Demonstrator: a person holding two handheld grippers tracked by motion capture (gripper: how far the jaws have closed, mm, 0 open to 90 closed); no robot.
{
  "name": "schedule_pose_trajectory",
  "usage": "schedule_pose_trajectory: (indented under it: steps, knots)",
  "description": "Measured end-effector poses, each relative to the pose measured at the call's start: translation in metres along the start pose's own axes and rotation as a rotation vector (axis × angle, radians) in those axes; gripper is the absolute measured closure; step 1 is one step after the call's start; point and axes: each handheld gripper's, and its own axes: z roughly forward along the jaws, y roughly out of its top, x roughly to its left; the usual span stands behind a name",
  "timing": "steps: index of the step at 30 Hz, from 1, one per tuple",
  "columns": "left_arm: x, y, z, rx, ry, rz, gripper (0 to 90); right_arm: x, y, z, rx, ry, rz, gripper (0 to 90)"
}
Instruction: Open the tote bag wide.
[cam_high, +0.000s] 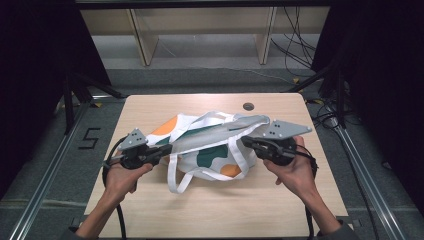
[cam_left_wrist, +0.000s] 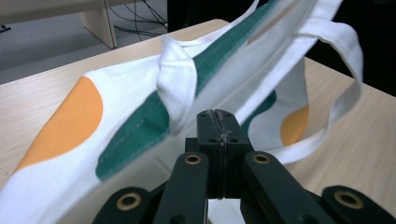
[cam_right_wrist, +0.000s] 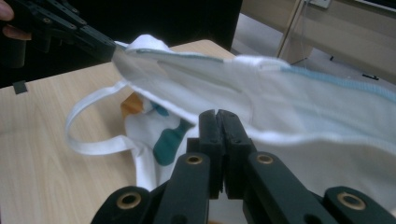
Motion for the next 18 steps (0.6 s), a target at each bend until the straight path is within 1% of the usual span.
schedule_pose_trajectory:
  steps: [1,2,3,4,5,6,7,8,9,10,11,12,13,14,15,16,17,18]
  knots:
    - [0.002,0.003,0.004,0.007,0.001,-0.001,89.3,0.000,0.005,0.004,0.004,-0.009,0.001,89.8]
    - [0.004,0.005,0.008,0.017,0.004,0.002,89.3,-0.003,0.009,0.008,0.020,-0.007,-0.020,89.9]
    - [0.007,0.008,0.013,0.023,-0.001,-0.006,89.3,-0.005,0.013,0.013,0.046,-0.003,-0.035,89.9]
    - [0.009,0.011,0.017,0.027,-0.005,-0.014,89.3,-0.006,0.017,0.020,0.056,-0.012,-0.029,89.9]
    - [0.011,0.013,0.021,0.029,-0.001,-0.017,89.3,-0.008,0.019,0.025,0.082,-0.011,-0.038,89.9]
    - [0.013,0.016,0.024,0.029,0.004,-0.020,89.3,-0.009,0.021,0.031,0.089,-0.021,-0.041,89.9]
    - [0.015,0.018,0.027,0.025,0.006,-0.025,89.3,-0.011,0.022,0.037,0.101,-0.021,-0.046,89.9]
    - [0.019,0.021,0.031,0.023,0.010,-0.032,89.3,-0.013,0.023,0.040,0.122,-0.018,-0.039,89.9]
    - [0.021,0.022,0.032,0.021,0.022,-0.032,89.3,-0.017,0.024,0.051,0.151,-0.037,-0.049,89.9]
    - [0.029,0.026,0.037,0.019,0.050,-0.042,89.4,-0.019,0.023,0.057,0.168,-0.065,-0.056,89.9]
    - [0.029,0.026,0.037,0.019,0.050,-0.042,89.4,-0.019,0.023,0.057,0.168,-0.065,-0.056,89.9]
    - [0.035,0.027,0.041,0.012,0.061,-0.055,89.4,-0.023,0.021,0.063,0.191,-0.078,-0.089,90.0]
    - [0.039,0.027,0.044,0.014,0.060,-0.066,89.5,-0.026,0.019,0.069,0.234,-0.096,-0.071,90.0]
    - [0.044,0.027,0.050,0.006,0.068,-0.082,89.5,-0.033,0.012,0.081,0.274,-0.111,-0.062,90.0]
    - [0.047,0.027,0.054,0.012,0.079,-0.083,89.5,-0.033,0.012,0.081,0.274,-0.111,-0.062,90.0]
    - [0.052,0.026,0.059,0.035,0.097,-0.076,89.5,-0.036,0.009,0.085,0.294,-0.108,-0.044,90.0]
    - [0.057,0.023,0.068,0.062,0.117,-0.092,89.5,-0.039,0.004,0.091,0.312,-0.111,-0.039,90.0]
    - [0.063,0.018,0.075,0.107,0.125,-0.094,89.5,-0.043,-0.004,0.098,0.339,-0.118,-0.048,90.0]
